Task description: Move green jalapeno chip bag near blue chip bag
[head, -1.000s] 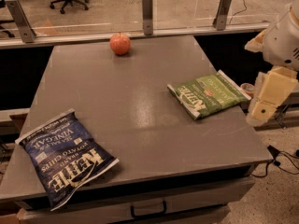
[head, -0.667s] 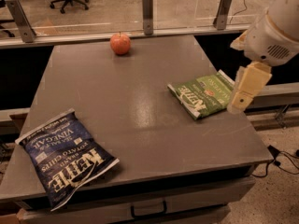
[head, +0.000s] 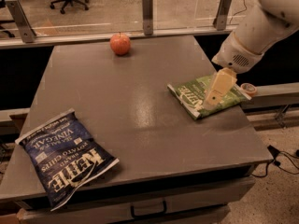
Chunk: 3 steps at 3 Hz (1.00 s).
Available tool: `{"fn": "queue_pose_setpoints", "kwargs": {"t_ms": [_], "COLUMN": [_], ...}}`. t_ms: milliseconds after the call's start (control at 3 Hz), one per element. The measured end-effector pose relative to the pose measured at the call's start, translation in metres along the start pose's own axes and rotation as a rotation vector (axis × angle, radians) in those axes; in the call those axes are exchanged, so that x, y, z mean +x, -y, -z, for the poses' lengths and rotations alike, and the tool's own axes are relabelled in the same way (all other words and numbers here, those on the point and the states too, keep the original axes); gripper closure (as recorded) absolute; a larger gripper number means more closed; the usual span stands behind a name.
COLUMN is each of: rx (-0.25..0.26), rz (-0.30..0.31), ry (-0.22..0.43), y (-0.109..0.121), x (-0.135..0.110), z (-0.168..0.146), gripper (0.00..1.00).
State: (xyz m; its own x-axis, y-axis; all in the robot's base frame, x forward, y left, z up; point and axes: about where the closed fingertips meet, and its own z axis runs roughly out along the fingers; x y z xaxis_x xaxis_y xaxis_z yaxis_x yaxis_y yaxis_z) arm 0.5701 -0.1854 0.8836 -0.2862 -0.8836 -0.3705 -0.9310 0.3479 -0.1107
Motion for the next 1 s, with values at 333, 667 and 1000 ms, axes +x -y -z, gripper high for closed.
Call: {"fn": "queue_pose_setpoints", "kwargs": {"t_ms": [333, 667, 1000], "rx": [-0.063, -0.1, -0.111], "rz": [-0.059, -0.093, -0.117], "ry": [-0.008, -0.01, 0.002], "y": [0.008, 0.009, 0.011], "x": [0.009, 0.015, 0.017], "z": [-0.034, -0.053, -0.056], "gripper": [0.0, 0.18, 0.42]}}
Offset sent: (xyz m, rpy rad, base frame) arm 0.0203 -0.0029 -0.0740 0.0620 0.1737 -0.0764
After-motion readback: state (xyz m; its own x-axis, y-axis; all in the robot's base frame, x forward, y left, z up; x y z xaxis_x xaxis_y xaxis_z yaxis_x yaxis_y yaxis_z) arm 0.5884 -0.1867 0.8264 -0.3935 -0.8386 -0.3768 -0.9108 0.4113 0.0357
